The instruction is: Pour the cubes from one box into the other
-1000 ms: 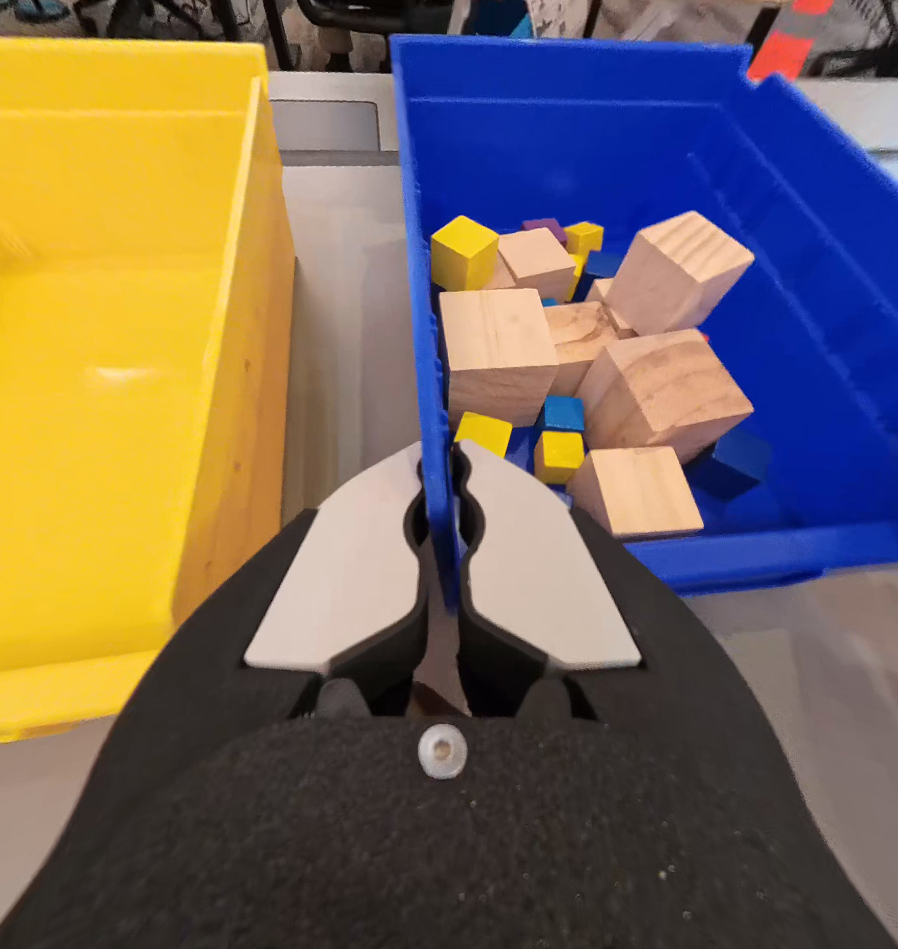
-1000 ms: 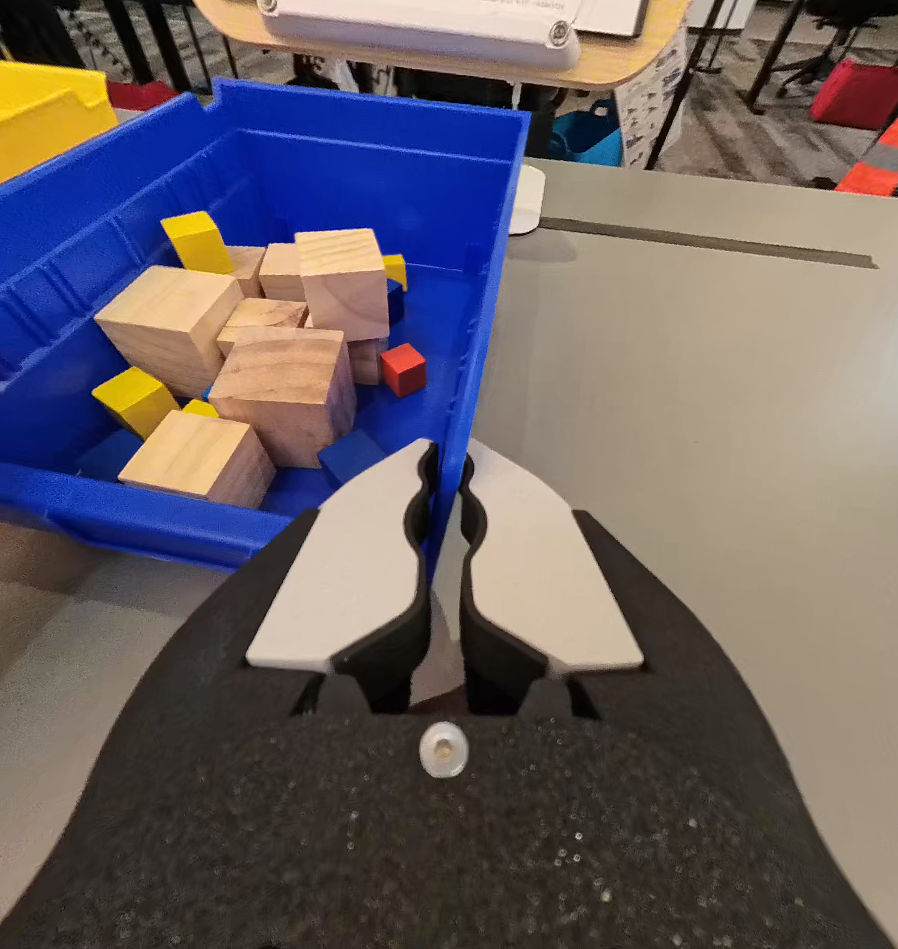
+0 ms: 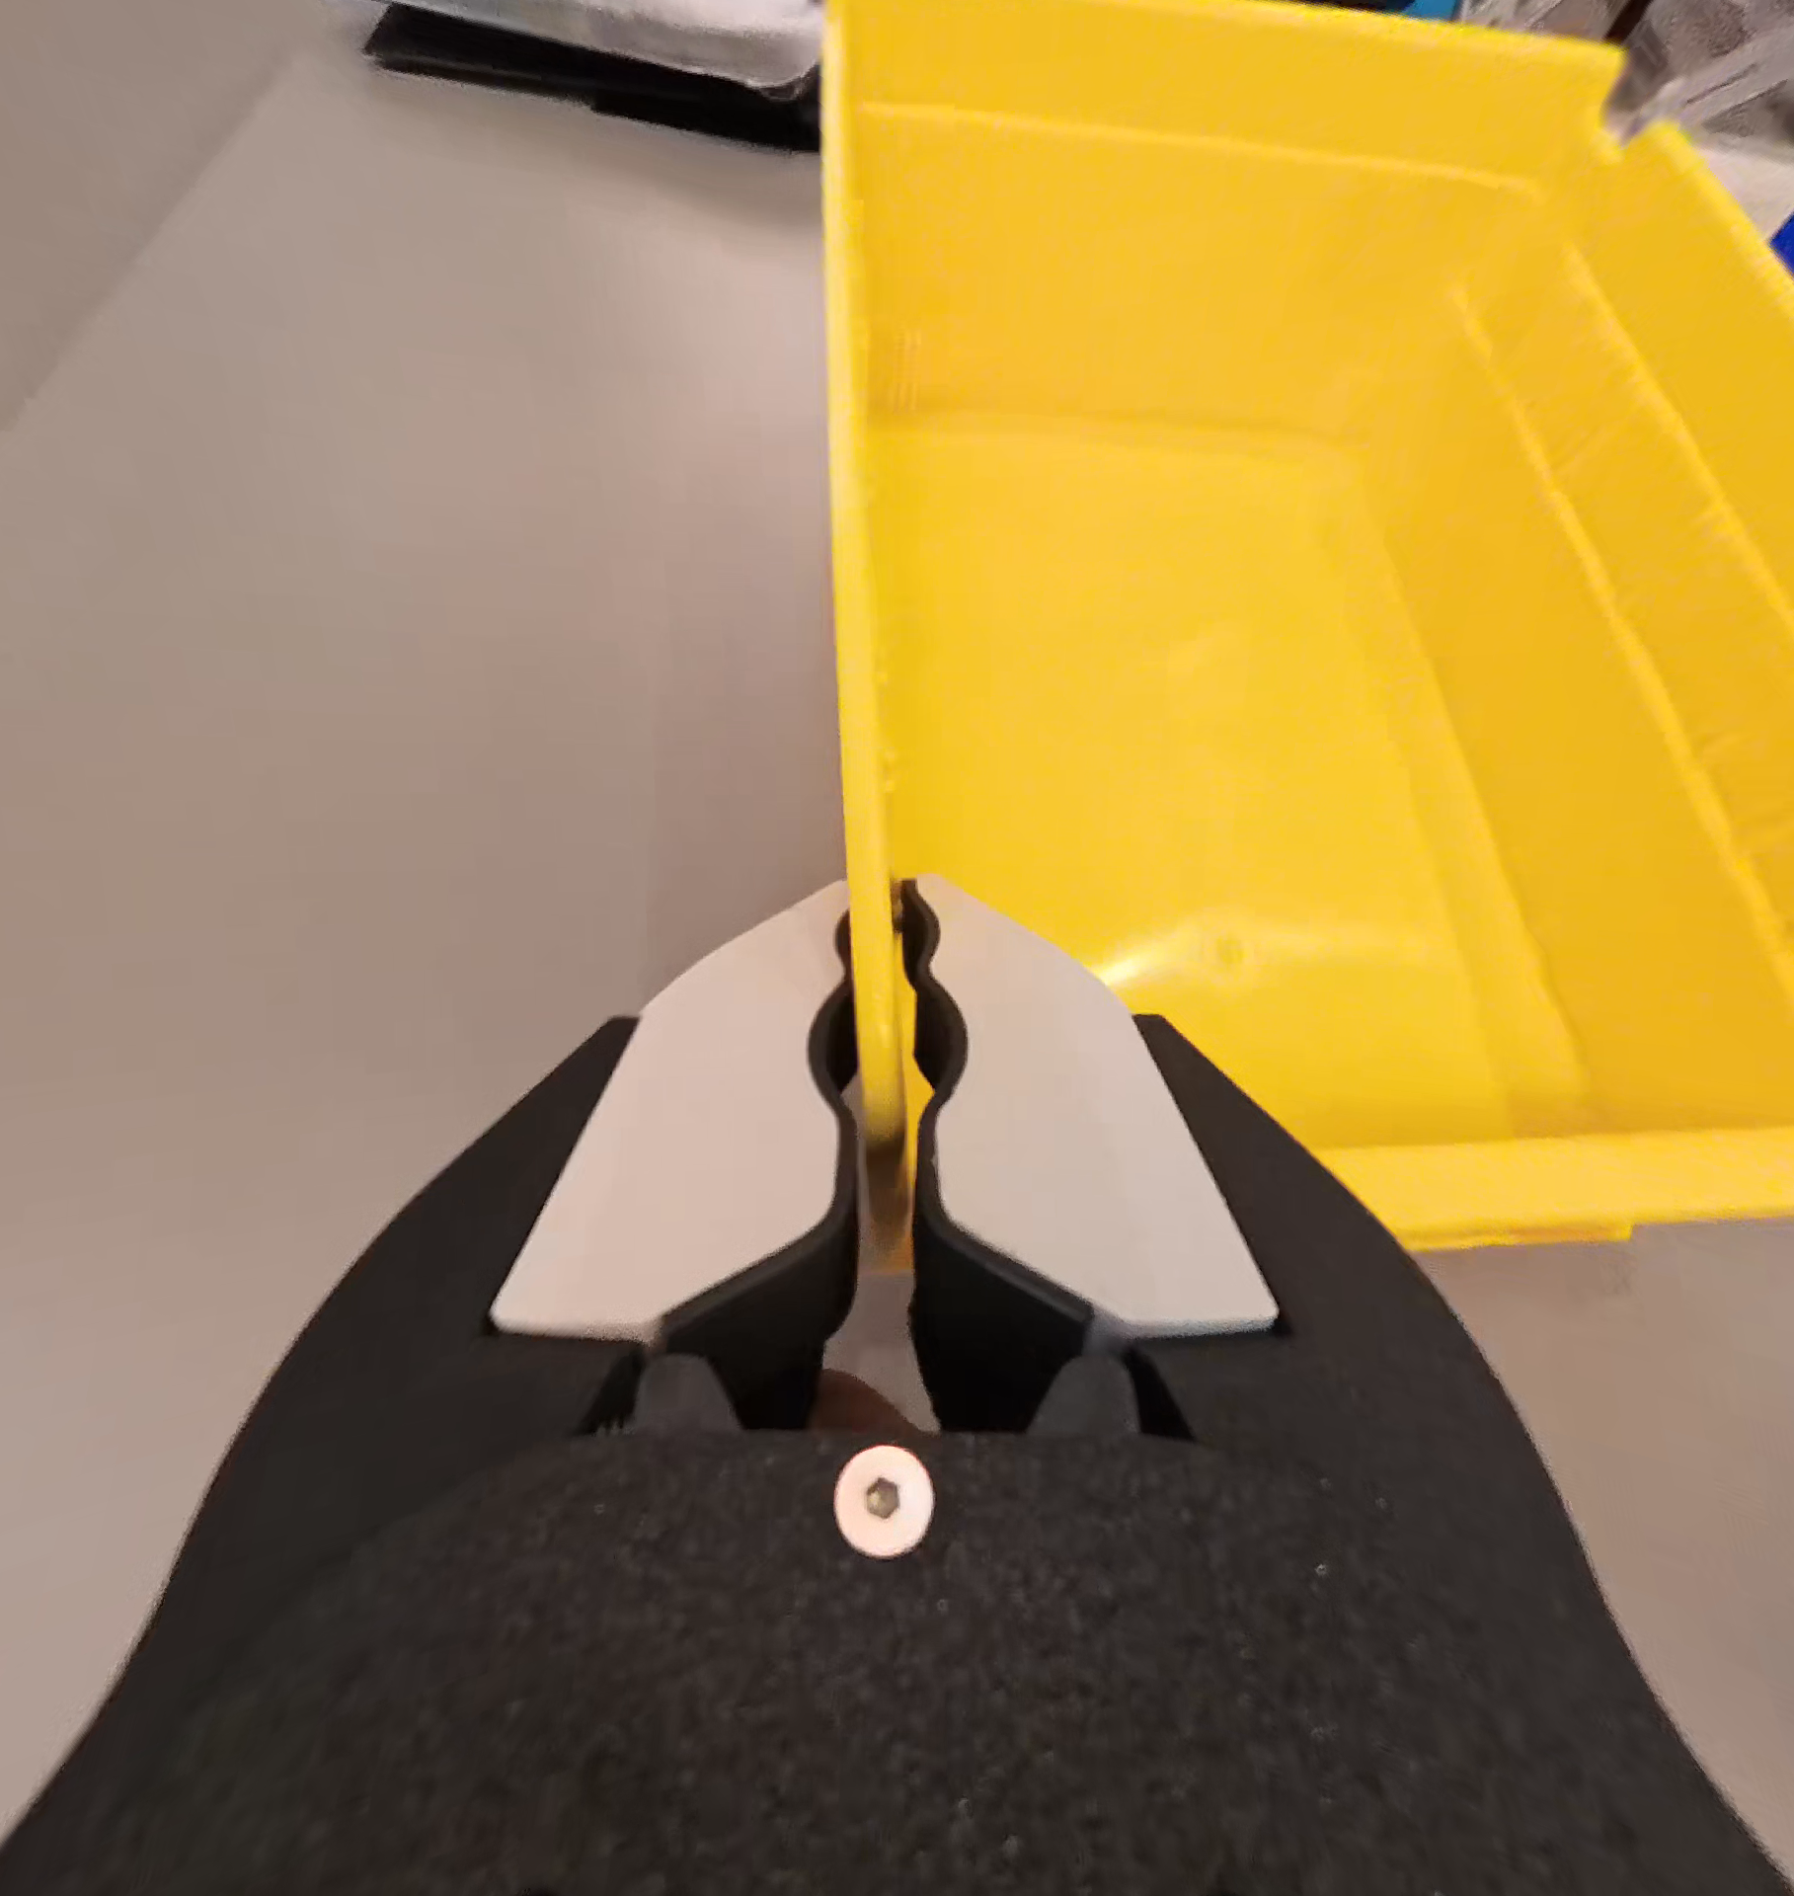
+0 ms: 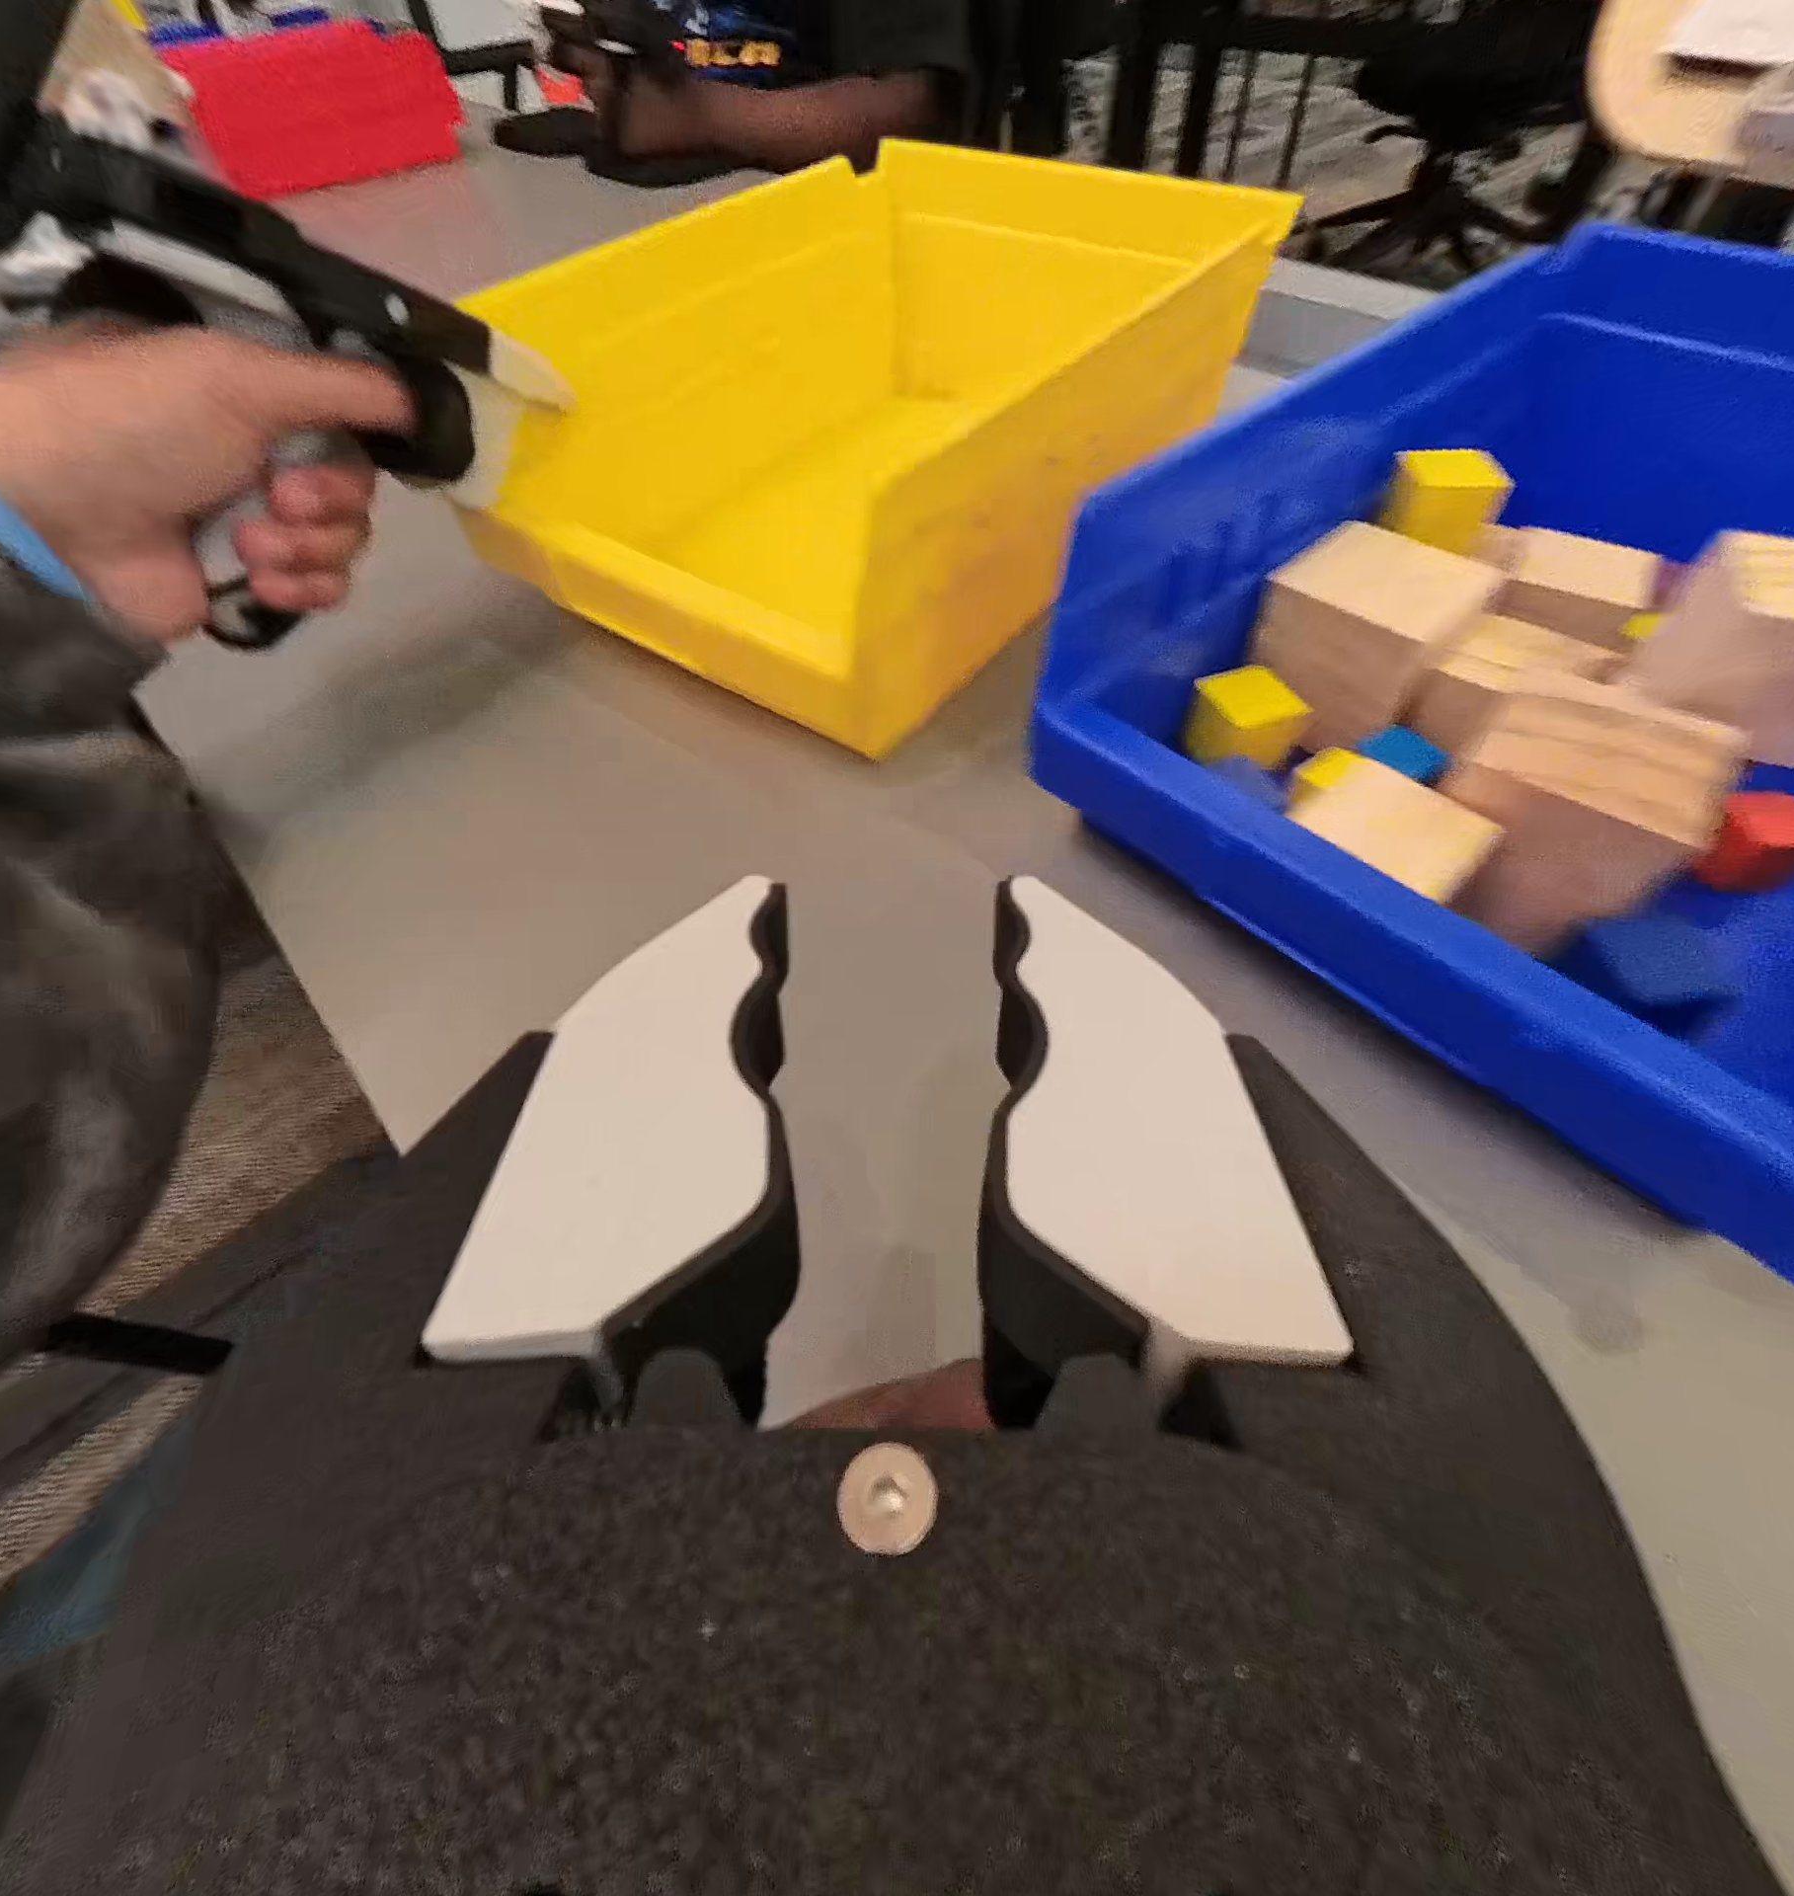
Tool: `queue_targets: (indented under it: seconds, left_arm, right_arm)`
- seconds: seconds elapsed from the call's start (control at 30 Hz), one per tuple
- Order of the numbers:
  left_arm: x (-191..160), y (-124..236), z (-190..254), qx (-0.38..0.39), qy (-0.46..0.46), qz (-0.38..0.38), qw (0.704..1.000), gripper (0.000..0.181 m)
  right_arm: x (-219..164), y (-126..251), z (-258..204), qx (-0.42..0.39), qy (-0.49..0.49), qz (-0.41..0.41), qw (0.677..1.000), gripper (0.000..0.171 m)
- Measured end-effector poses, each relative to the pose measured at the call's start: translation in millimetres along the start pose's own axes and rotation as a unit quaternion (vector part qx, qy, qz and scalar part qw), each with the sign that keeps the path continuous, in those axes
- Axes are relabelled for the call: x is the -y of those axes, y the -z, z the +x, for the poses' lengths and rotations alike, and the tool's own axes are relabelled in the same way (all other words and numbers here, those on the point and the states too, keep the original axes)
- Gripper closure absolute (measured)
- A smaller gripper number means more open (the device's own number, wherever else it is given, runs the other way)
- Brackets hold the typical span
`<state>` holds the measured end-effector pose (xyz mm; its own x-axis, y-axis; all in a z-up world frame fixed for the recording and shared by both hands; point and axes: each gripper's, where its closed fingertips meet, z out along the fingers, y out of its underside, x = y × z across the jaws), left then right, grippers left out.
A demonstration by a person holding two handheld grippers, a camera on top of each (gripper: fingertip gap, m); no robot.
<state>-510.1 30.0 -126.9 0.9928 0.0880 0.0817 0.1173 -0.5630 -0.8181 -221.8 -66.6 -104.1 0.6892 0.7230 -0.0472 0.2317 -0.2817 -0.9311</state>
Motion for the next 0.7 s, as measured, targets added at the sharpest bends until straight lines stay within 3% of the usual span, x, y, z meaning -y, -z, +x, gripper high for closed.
queue_targets:
  seconds: [0.1,0.2,0.27,0.3,0.33,0.43,0.53,0.7]
  left_arm:
    - [-25.4,35.0,5.5,0.025,-0.018,-0.009,0.999,0.176]
    - [-48.1,68.4,6.0,0.064,-0.034,-0.014,0.997,0.175]
    - [-60.1,86.0,6.8,0.077,-0.036,-0.014,0.996,0.175]
    - [-65.4,93.8,7.2,0.078,-0.032,-0.012,0.996,0.175]
    - [-69.9,100.7,7.2,0.079,-0.026,-0.009,0.996,0.175]
    - [-78.0,117.7,6.5,0.091,-0.010,0.001,0.996,0.175]
    - [-62.4,132.3,19.0,0.090,-0.020,0.030,0.995,0.176]
    - [19.4,150.7,98.1,0.060,-0.084,0.112,0.988,0.176]
  right_arm:
    - [3.9,-36.6,-25.9,-0.008,0.011,-0.009,1.000,0.113]
    - [5.3,-70.3,-42.1,-0.043,0.010,-0.022,0.999,0.110]
    - [6.4,-86.2,-34.2,-0.106,0.005,-0.033,0.994,0.127]
    - [2.9,-92.2,-31.8,-0.125,-0.004,-0.048,0.991,0.156]
    - [0.3,-94.4,-29.9,-0.138,-0.015,-0.061,0.988,0.168]
    - [1.6,-89.5,-39.6,-0.122,-0.020,-0.067,0.990,0.169]
    - [20.8,-66.8,-36.0,-0.141,0.006,-0.026,0.990,0.169]
    - [81.3,2.3,26.2,-0.202,0.010,0.056,0.978,0.169]
